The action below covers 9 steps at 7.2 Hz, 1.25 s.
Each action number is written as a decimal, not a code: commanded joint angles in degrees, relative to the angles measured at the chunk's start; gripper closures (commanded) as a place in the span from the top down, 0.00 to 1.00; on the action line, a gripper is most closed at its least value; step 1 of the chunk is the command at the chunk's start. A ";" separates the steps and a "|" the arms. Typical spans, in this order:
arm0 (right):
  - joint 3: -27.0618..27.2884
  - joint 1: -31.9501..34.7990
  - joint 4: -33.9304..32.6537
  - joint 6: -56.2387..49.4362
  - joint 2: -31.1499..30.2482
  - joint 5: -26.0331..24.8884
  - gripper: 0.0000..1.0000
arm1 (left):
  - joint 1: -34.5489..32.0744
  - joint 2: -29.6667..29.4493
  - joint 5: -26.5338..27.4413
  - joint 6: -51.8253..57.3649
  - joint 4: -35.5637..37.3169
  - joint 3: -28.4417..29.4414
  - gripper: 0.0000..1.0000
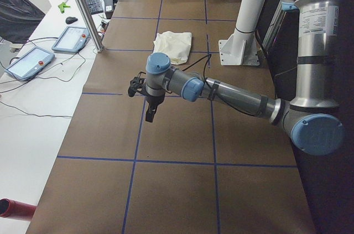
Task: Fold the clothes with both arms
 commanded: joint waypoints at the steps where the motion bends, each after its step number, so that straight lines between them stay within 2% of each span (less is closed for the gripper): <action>1: 0.73 5.41 -0.30 0.02 -2.16 8.16 1.00 | -8.61 0.48 -3.24 9.57 0.75 7.79 1.00; 2: 1.34 7.00 -0.31 0.11 -1.29 9.45 1.00 | -8.98 0.40 -3.17 9.58 0.93 7.90 1.00; 3: 1.35 7.02 -3.18 0.11 1.42 9.11 1.00 | -9.33 0.57 -3.17 9.58 0.93 7.98 1.00; 4: 1.44 7.02 -7.21 0.02 4.23 5.28 1.00 | -9.34 0.57 -3.17 9.58 0.93 8.51 1.00; 5: 1.35 7.02 -7.25 0.02 4.43 2.11 1.00 | -9.34 0.57 -3.08 9.58 0.84 8.86 1.00; 9: 1.00 7.02 -6.72 -0.59 3.29 2.34 1.00 | -9.25 2.23 -2.55 8.97 0.66 8.78 1.00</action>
